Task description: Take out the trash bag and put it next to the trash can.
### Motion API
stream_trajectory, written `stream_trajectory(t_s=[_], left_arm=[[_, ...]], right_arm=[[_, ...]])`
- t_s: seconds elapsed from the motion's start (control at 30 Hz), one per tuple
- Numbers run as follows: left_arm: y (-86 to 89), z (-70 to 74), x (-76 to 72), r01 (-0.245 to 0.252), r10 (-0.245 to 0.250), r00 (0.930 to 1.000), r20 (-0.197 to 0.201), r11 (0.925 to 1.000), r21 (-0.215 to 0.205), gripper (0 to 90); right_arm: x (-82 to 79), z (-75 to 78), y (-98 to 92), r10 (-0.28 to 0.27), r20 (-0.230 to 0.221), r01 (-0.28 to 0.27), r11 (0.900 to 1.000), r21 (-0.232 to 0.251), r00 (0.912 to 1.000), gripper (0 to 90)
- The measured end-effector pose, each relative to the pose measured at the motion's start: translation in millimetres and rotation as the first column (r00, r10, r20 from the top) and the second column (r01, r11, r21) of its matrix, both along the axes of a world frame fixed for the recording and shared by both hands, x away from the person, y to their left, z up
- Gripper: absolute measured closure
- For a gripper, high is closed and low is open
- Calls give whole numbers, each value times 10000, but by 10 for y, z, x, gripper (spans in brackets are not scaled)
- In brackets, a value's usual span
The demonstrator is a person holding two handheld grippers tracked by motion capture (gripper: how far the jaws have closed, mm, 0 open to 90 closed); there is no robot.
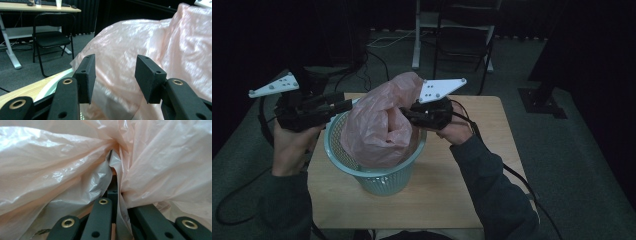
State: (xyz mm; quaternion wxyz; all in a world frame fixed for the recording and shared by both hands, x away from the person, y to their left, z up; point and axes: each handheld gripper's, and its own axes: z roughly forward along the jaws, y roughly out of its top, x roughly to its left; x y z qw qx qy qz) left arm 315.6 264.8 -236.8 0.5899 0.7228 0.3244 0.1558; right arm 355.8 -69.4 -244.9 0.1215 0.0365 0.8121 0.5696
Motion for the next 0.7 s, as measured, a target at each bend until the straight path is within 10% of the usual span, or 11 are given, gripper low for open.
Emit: stream_trajectory(t_s=[0.7], left_arm=[[23, -68, 10, -204, 205, 9997, -110, 9997, 98, 504]], right_arm=[[-94, 262, -212, -158, 504, 120, 9971, 745, 9986, 891]])
